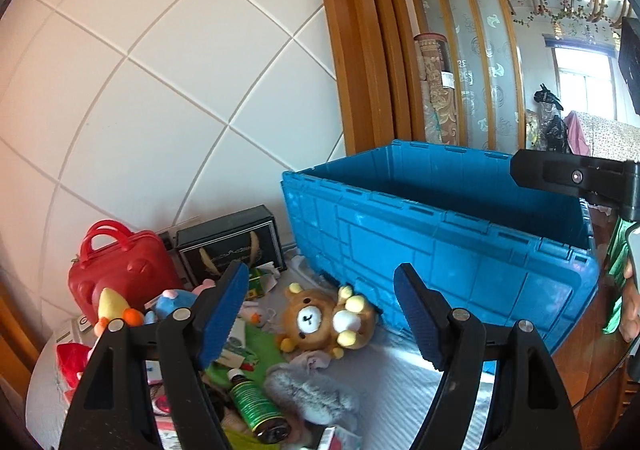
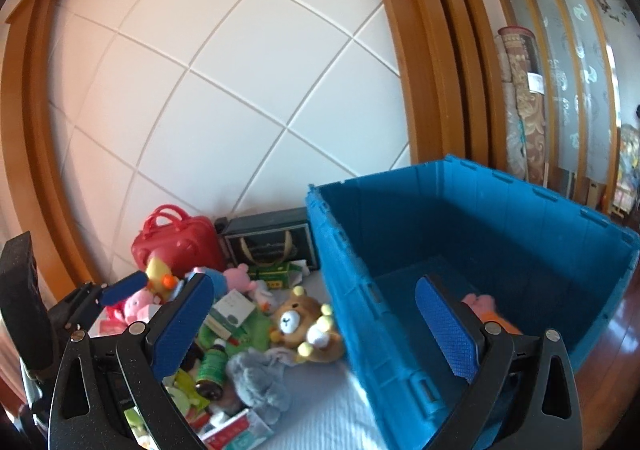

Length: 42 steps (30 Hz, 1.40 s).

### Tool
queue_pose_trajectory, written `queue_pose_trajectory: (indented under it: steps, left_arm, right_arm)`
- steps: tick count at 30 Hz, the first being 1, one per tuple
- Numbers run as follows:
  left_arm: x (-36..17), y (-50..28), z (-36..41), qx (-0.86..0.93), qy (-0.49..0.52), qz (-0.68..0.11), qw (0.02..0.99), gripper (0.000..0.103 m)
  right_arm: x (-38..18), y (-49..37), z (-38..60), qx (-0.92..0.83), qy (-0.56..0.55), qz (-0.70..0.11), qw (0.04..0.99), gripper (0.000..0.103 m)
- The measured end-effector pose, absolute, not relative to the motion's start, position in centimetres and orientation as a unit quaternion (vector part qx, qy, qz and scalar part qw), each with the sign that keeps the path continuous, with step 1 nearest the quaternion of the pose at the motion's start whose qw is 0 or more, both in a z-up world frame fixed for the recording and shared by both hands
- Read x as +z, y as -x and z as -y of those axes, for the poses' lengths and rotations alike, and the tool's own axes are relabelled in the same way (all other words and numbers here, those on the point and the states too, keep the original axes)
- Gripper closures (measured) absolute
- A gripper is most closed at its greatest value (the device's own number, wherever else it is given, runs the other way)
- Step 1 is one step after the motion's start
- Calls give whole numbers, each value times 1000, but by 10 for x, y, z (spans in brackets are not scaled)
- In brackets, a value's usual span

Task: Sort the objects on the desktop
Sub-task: 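Move both grippers back from the bin to the pile, then grasp the green plush toy with both grippers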

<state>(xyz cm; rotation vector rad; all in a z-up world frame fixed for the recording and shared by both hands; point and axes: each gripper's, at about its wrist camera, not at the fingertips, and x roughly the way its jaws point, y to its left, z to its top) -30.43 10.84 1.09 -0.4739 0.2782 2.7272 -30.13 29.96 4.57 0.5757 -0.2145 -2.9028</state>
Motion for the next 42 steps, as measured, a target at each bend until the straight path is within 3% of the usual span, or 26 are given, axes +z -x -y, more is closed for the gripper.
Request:
queue_pose_trajectory:
  steps: [10,20,33,42]
  left_arm:
    - [-19,277,48,970,196,-115,80,28]
    - [-70,240,154,961,269,-58,-30,28]
    - [-160,201,176,925,369,-16,-93,28]
    - [-153,225,217,930,360,-25,-66,28]
  right_arm:
    - [7,285,-155,-954,-243,33,172,0]
    - [-48,273,-65,-912,-320,-7,255,1]
    - [-122,270,-12,-849,-392,-66,348,2]
    - [-139,255,60,-823,-409,-98,383,2]
